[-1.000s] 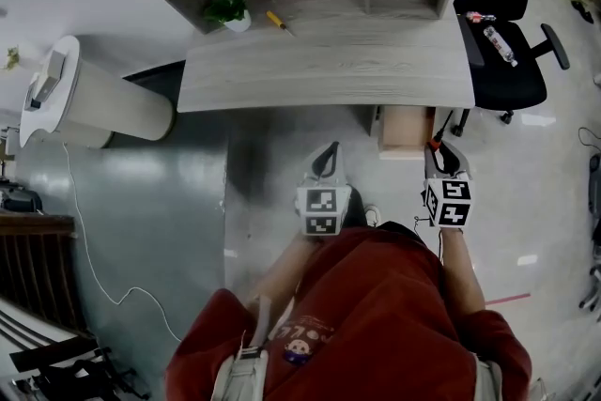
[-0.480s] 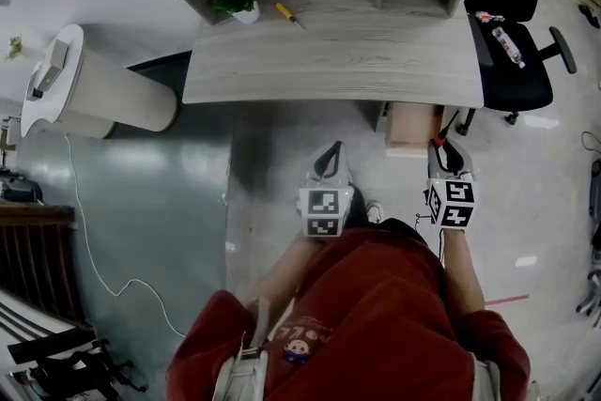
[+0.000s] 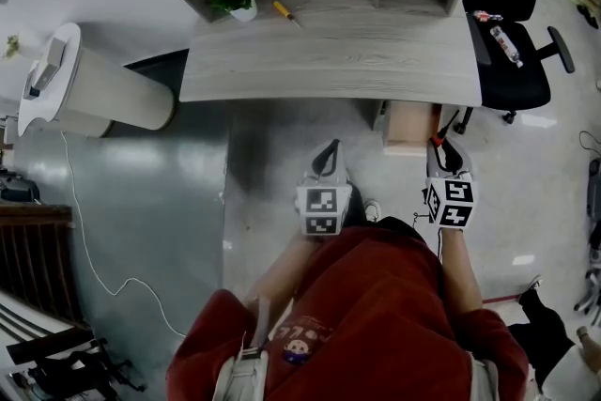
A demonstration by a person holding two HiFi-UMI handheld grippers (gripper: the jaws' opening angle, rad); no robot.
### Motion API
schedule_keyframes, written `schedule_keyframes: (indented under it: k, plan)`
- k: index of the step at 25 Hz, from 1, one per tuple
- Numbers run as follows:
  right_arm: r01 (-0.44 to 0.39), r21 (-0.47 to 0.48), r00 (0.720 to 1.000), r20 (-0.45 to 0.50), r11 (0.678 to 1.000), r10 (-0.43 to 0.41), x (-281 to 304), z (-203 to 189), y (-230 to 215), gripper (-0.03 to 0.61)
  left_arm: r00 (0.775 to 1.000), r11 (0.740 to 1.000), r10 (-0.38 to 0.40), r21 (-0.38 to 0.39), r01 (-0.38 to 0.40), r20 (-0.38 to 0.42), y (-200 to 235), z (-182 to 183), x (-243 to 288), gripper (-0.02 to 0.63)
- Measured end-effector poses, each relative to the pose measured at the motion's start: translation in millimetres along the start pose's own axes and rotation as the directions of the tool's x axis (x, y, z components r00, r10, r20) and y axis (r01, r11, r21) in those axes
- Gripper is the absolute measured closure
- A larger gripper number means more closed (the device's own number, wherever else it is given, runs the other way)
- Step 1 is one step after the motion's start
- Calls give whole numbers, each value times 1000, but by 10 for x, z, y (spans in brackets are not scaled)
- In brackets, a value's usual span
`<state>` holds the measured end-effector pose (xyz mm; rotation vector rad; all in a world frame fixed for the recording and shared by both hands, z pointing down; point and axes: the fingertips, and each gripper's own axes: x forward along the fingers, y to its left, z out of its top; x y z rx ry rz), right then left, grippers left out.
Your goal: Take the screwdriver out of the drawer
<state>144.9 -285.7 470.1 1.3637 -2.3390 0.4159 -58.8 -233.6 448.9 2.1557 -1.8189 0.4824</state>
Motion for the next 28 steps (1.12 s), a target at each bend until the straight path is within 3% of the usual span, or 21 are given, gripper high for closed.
schedule_keyframes:
  k: [28]
  plan:
    - [25, 20, 1000, -14, 999, -25, -83, -92, -205, 480, 999, 999, -40, 22, 40, -10, -257, 39, 132, 614]
